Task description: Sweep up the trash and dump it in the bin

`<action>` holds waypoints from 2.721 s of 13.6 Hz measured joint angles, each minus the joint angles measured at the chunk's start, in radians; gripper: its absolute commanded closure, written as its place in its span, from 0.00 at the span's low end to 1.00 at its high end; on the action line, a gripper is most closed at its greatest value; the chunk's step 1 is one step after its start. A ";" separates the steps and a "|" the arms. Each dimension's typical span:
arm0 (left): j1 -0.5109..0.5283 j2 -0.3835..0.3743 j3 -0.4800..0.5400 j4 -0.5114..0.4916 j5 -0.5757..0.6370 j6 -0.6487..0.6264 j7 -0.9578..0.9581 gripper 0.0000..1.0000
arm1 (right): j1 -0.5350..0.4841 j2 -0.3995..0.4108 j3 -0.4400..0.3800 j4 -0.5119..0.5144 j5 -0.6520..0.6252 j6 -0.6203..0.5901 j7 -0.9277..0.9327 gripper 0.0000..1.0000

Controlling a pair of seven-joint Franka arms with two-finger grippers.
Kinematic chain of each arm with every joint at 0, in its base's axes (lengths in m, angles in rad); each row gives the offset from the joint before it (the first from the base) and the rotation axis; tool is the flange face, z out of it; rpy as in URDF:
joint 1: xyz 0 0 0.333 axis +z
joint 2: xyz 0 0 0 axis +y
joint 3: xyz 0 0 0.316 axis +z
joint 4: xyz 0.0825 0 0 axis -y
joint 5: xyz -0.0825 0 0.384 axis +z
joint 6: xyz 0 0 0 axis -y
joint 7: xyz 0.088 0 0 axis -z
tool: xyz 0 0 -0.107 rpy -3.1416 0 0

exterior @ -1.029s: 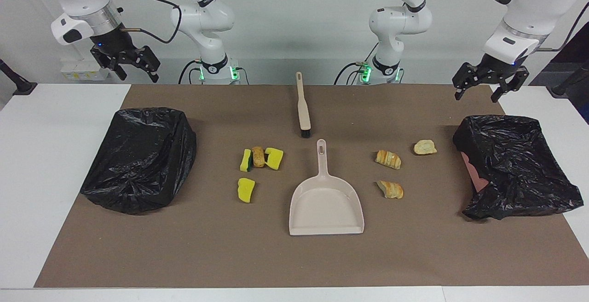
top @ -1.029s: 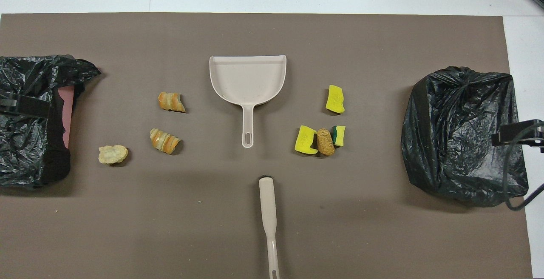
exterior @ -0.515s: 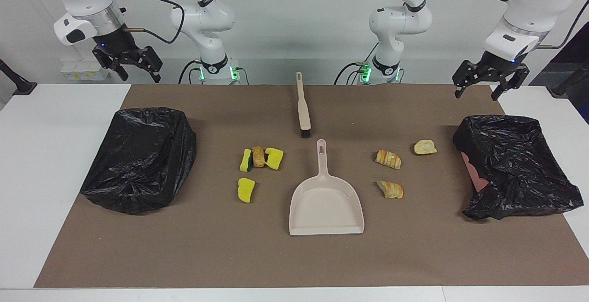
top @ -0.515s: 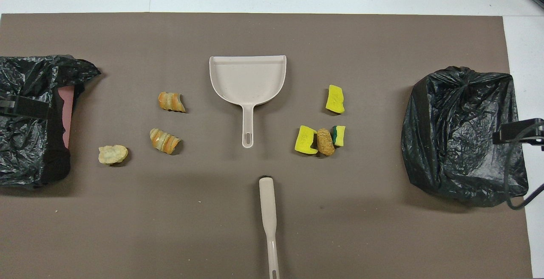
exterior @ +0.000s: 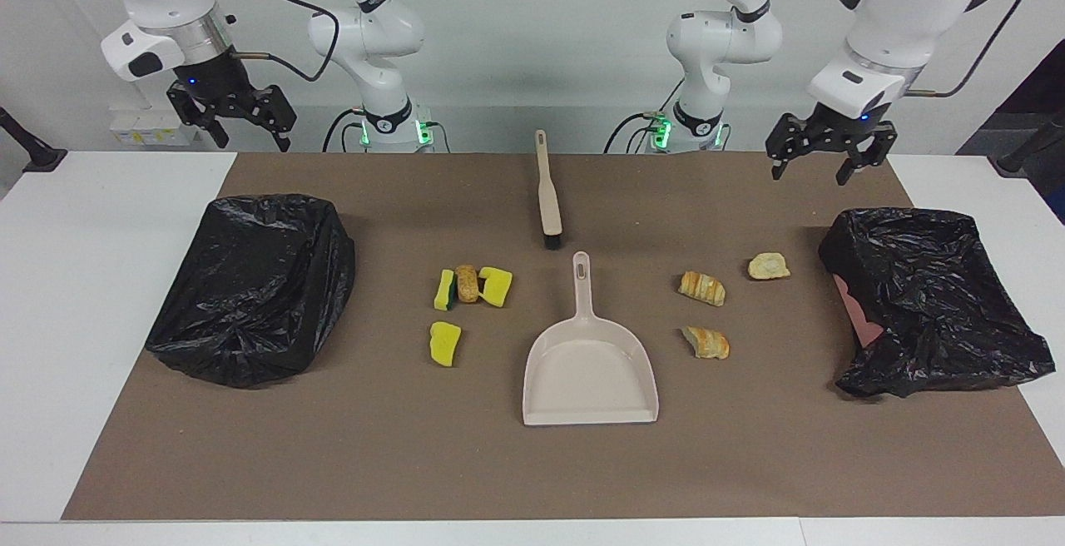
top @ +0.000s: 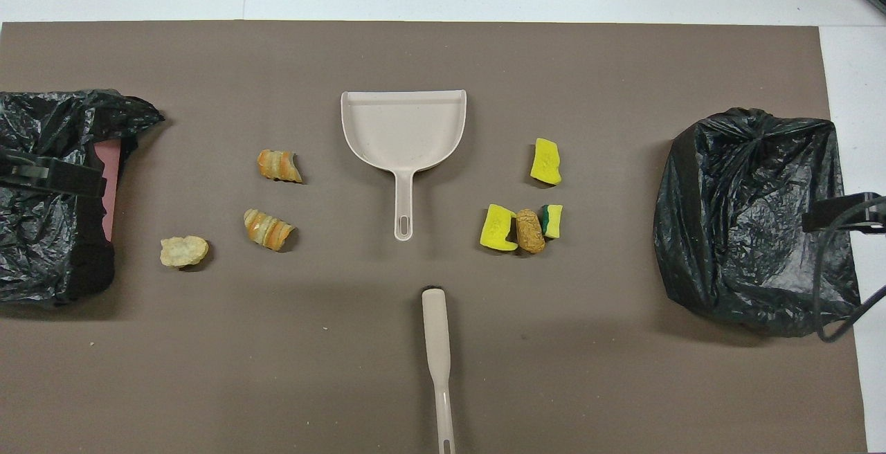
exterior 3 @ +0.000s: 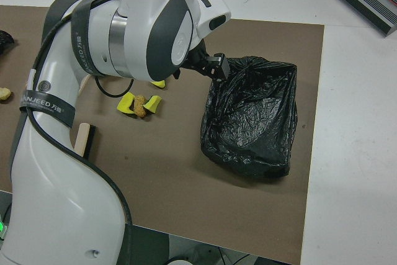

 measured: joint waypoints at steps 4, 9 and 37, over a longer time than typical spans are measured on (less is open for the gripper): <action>-0.120 -0.020 -0.005 -0.117 -0.010 0.083 -0.167 0.00 | 0.001 0.003 0.000 0.000 0.001 0.014 0.000 0.00; -0.256 -0.120 -0.006 -0.334 -0.020 0.213 -0.327 0.00 | 0.002 0.003 0.000 0.000 0.001 0.020 0.000 0.00; -0.868 -0.009 0.013 -0.743 -0.151 0.695 -0.905 0.82 | 0.007 0.003 0.015 -0.001 0.002 0.021 -0.001 0.00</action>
